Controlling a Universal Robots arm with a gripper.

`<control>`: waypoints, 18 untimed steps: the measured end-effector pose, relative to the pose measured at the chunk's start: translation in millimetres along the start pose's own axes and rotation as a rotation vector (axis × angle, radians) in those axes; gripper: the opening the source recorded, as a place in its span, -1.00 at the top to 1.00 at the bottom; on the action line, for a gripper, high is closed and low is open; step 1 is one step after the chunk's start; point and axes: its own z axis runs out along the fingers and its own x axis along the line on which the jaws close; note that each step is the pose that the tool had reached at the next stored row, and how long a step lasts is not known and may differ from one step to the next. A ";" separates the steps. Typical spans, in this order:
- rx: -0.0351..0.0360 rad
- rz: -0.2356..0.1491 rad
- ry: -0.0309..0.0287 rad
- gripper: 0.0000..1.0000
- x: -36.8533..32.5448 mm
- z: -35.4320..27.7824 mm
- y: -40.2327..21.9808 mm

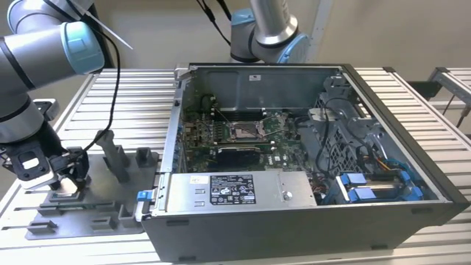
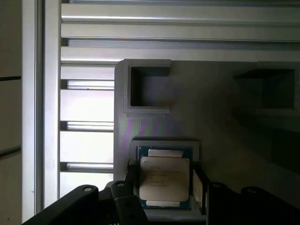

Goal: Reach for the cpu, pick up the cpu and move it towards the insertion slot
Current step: 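Pick up the cpu and move it towards the insertion slot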

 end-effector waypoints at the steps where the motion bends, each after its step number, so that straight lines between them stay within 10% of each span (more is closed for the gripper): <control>1: 0.0000 0.000 -0.0001 -1.00 0.0 0.0 0.0; 5: 0.0002 0.000 0.0001 -1.00 0.1 -0.1 -0.1; 6: 0.0002 0.000 0.0000 1.00 0.1 -0.1 0.0; 10: -0.0001 0.000 0.0029 1.00 0.1 -5.2 0.3; 18: 0.0000 0.000 0.0060 1.00 -0.2 -40.1 1.5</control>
